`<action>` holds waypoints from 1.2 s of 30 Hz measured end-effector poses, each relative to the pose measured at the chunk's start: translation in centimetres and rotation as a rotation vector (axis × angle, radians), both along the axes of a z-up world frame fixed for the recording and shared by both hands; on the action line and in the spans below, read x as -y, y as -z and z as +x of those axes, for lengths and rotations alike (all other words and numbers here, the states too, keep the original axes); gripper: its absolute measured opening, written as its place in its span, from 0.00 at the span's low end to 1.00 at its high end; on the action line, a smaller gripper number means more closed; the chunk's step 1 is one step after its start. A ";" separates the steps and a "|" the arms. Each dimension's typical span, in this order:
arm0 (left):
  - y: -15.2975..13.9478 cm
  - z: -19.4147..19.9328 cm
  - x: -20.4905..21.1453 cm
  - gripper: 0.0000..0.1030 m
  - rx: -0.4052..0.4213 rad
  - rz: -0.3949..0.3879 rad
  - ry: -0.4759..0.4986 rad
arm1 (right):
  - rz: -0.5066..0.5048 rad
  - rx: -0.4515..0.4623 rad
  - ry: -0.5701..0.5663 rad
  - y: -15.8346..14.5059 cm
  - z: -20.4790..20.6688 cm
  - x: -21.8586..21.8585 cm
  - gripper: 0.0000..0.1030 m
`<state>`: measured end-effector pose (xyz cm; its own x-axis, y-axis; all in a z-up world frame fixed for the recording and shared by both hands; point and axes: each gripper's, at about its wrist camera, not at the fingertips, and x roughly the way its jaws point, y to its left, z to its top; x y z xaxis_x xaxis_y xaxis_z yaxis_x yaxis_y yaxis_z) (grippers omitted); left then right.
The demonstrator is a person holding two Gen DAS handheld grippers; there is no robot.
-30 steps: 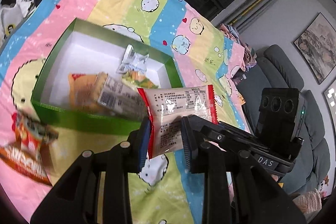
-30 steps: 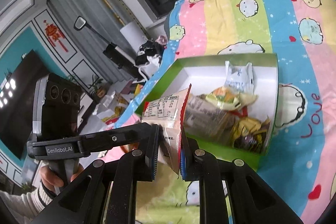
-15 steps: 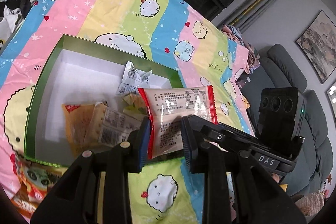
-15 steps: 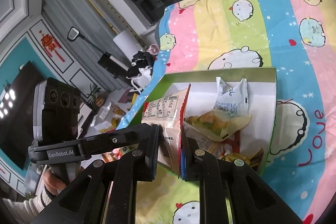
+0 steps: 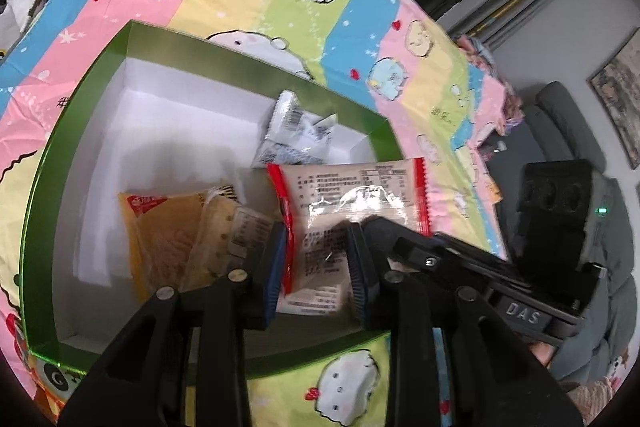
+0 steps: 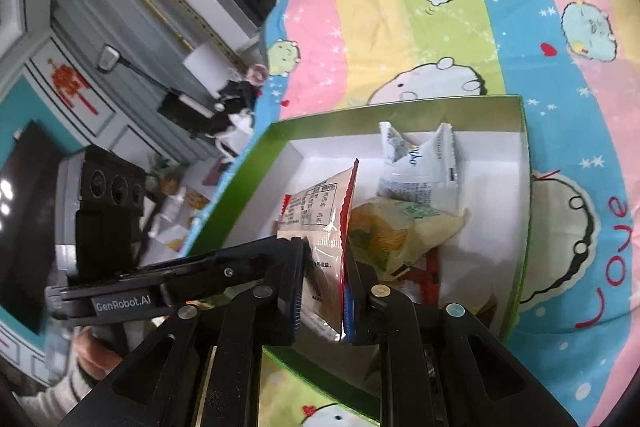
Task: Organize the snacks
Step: 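Lower the biscuit packet into the box and open both tools, then withdraw both tools and move toward the orange snack bag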
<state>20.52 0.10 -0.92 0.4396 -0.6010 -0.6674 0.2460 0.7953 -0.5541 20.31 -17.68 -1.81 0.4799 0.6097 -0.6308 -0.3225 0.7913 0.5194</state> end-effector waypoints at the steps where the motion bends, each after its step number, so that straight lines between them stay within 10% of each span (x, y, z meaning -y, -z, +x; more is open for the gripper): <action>1: 0.2 0.1 0.1 0.31 -0.007 0.014 -0.005 | -0.025 0.005 0.008 -0.1 0.0 -0.2 0.18; 7: -0.6 -0.3 0.0 0.76 0.030 0.067 -0.043 | -0.107 0.041 0.074 -1.0 -0.6 0.3 0.42; 14: -1.8 -1.8 -0.2 1.00 0.070 0.162 -0.090 | -0.171 0.097 0.140 -3.1 -2.8 2.1 0.61; 18: -2.7 -2.9 -0.5 0.99 0.087 0.176 -0.115 | -0.205 0.141 0.173 -4.5 -5.0 2.3 0.81; 36: -7.5 -12.8 -3.0 0.99 0.235 0.214 -0.217 | -0.214 0.204 0.145 -7.6 -13.9 0.7 0.86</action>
